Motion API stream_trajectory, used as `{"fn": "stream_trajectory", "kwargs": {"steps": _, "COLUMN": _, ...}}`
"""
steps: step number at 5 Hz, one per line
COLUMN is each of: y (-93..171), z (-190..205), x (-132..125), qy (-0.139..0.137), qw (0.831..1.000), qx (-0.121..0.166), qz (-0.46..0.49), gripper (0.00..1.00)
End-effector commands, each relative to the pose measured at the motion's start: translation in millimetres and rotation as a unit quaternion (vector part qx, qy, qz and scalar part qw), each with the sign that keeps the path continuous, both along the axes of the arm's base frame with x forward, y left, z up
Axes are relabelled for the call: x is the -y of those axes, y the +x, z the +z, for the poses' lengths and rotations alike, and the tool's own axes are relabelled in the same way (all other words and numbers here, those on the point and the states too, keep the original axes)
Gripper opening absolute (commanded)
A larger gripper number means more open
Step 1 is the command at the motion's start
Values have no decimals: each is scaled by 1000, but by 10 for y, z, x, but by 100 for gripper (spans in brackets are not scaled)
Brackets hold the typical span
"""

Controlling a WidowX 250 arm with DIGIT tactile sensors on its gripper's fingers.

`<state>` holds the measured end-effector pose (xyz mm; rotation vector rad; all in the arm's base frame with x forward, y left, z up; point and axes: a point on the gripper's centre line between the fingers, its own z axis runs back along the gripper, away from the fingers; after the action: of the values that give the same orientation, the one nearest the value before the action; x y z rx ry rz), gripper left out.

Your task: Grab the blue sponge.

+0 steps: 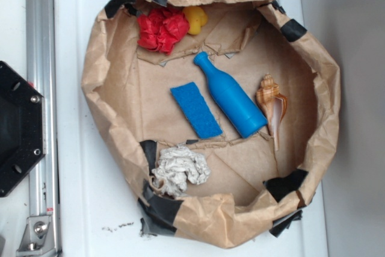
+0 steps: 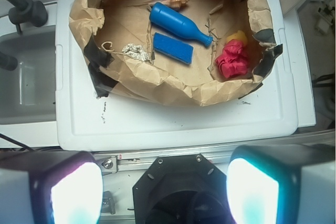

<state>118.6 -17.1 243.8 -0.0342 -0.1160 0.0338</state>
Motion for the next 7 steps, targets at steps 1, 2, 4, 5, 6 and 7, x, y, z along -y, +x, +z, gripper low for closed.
{"fn": "stream_trajectory", "kwargs": {"steps": 1, "y": 0, "z": 0, "x": 0, "qy": 0, "qw": 1000, "qx": 0, "qz": 0, "gripper": 100}}
{"fn": "stream_trajectory", "kwargs": {"steps": 2, "y": 379, "z": -199, "x": -84, "qy": 19, "qw": 1000, "qx": -16, "qz": 0, "gripper": 100}}
{"fn": "stream_trajectory", "kwargs": {"steps": 4, "y": 1047, "z": -908, "x": -92, "qy": 103, "qw": 986, "qx": -10, "qz": -129, "gripper": 100}}
{"fn": "stream_trajectory", "kwargs": {"steps": 5, "y": 1191, "z": -1332, "x": -230, "qy": 87, "qw": 981, "qx": -27, "qz": -173, "gripper": 100}}
{"fn": "stream_trajectory", "kwargs": {"steps": 6, "y": 1238, "z": -1568, "x": -262, "qy": 72, "qw": 983, "qx": -45, "qz": -163, "gripper": 100}}
{"fn": "stream_trajectory", "kwargs": {"steps": 7, "y": 1263, "z": -1763, "x": -280, "qy": 52, "qw": 983, "qx": -67, "qz": -163, "gripper": 100}}
